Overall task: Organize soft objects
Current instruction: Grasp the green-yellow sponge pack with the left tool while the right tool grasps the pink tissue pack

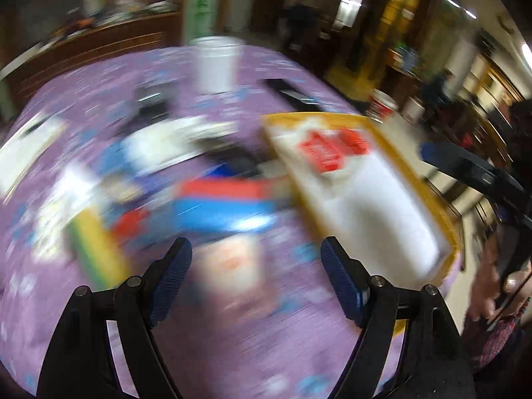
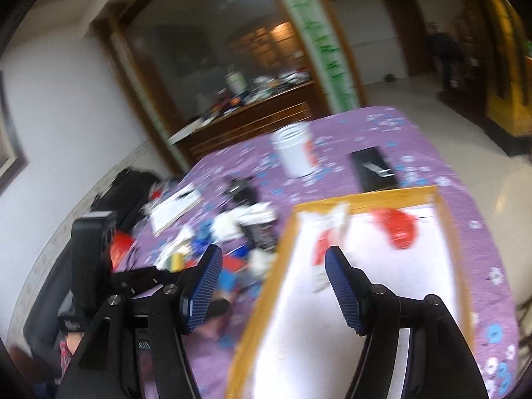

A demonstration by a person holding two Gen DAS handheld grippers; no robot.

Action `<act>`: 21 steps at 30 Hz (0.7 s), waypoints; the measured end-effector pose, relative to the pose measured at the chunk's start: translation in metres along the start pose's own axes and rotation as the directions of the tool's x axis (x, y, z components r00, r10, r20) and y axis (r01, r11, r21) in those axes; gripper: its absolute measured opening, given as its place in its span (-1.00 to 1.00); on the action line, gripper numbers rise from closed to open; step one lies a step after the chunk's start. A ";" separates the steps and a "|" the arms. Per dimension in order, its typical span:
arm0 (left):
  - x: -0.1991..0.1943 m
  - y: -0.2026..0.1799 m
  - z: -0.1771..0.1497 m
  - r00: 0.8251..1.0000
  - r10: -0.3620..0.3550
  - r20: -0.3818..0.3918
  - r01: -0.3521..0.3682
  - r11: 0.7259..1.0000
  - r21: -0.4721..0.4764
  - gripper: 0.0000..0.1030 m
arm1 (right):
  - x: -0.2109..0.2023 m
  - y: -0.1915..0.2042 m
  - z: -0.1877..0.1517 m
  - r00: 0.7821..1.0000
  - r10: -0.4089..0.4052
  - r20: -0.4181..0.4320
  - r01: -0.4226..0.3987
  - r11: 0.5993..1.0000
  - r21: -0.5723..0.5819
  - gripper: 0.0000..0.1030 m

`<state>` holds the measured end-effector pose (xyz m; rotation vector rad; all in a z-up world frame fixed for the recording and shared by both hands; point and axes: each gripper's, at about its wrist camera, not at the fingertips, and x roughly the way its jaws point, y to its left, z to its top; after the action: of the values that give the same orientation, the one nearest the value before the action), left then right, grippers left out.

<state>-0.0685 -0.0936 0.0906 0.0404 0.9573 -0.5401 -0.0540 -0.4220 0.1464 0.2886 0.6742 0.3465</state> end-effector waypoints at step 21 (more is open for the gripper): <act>0.066 0.111 -0.005 0.935 0.328 -0.134 -0.351 0.908 -0.231 0.55 | 0.112 0.102 -0.072 0.944 -0.022 -0.329 -0.034 0.986 -0.164 0.48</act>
<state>0.0079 -0.0234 0.0133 0.0040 1.0759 -0.0919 -0.0416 -0.2741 0.0683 0.0703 0.9688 0.4605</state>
